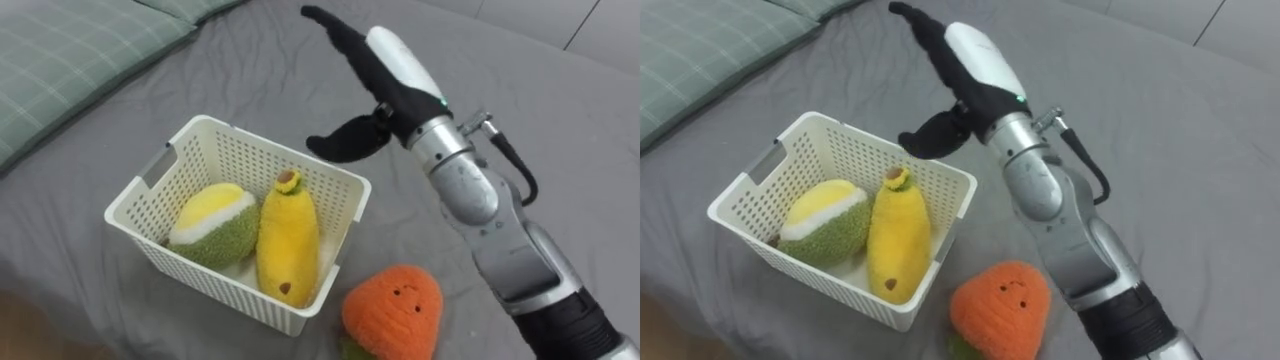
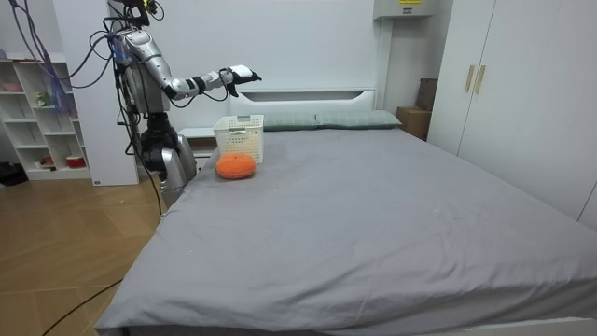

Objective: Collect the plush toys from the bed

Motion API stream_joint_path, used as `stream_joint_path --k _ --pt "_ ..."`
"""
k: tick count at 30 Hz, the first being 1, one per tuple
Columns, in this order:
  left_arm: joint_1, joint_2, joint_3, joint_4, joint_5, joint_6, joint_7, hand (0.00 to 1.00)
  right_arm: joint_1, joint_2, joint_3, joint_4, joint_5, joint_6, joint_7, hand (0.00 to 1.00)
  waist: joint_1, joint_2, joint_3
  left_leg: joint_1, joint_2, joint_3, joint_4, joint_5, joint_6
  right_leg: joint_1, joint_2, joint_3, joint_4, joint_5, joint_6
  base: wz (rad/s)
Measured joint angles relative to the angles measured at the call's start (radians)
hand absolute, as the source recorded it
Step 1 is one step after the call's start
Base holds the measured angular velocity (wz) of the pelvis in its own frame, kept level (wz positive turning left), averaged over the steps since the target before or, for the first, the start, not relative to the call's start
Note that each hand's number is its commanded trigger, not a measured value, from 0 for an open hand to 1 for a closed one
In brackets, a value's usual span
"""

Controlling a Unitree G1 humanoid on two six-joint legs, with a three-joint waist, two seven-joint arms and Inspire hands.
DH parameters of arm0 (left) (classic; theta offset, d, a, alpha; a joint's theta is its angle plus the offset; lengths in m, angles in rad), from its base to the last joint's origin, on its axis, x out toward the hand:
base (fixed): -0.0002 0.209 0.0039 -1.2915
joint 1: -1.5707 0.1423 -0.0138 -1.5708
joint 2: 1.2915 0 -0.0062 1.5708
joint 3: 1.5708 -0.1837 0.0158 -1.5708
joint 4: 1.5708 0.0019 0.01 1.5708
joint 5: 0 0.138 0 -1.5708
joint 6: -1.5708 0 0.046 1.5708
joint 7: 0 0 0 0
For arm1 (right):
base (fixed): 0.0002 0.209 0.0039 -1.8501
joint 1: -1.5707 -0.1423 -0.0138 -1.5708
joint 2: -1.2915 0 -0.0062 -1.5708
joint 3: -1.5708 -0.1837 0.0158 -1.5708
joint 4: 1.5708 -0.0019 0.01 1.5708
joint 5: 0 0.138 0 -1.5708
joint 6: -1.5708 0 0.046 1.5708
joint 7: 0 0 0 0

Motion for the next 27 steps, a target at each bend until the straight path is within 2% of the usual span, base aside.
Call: stream_joint_path --k 3,6,7,11,18,20,27 --pt "0.024 0.0 0.005 0.0 0.0 0.009 0.017 0.0 0.022 -0.001 -0.054 0.064 0.1 0.0 -0.026 0.0 -0.037 0.008 -0.0031 0.0 0.0 0.0 0.006 -0.001 0.0 0.002 0.0 0.002 0.0 0.0 0.0 0.01" --pt "0.051 -0.001 0.006 -0.002 -0.001 0.017 0.026 0.0 0.078 -0.003 -0.108 0.121 0.167 -0.001 -0.072 0.0 -0.069 0.028 -0.0064 0.013 0.0 0.007 0.005 -0.002 0.002 0.013 -0.001 -0.002 -0.001 0.001 0.001 0.0" --pt "0.062 -0.004 0.017 -0.006 0.0 0.017 0.028 0.0 0.107 -0.003 -0.125 0.149 0.182 0.0 -0.084 0.0 -0.081 0.034 -0.0117 0.016 0.001 0.01 0.001 -0.002 0.002 0.016 -0.002 -0.004 -0.001 0.001 0.001 0.0" --pt "0.078 -0.012 0.046 -0.016 0.001 0.016 0.027 0.0 0.184 -0.001 -0.205 0.228 0.205 -0.001 -0.102 0.0 -0.119 0.036 -0.0122 0.02 0.001 0.013 -0.001 -0.002 0.002 0.021 -0.003 -0.002 0.0 0.001 0.001 -0.01" --pt "0.086 -0.018 0.052 -0.016 0.001 0.017 0.028 0.0 0.234 0.0 -0.246 0.284 0.206 -0.001 -0.153 0.0 -0.141 0.036 -0.0129 0.032 0.005 0.046 0.0 -0.003 0.003 0.013 0.0 0.036 0.002 0.002 0.002 -0.15" --pt "0.088 -0.018 0.052 -0.016 0.016 0.017 0.029 0.0 0.25 0.0 -0.246 0.285 0.206 -0.001 -0.164 0.0 -0.147 0.035 -0.0155 0.032 0.005 0.051 0.001 -0.006 0.005 0.013 -0.001 0.037 0.0 0.002 0.003 -0.06" --pt "0.092 -0.018 0.051 -0.017 0.037 0.018 0.029 0.0 0.293 0.001 -0.241 0.296 0.202 -0.001 -0.157 0.0 -0.16 0.039 -0.0142 0.035 0.003 0.053 0.0 -0.011 0.008 0.015 -0.002 0.034 0.0 0.003 0.006 0.0"
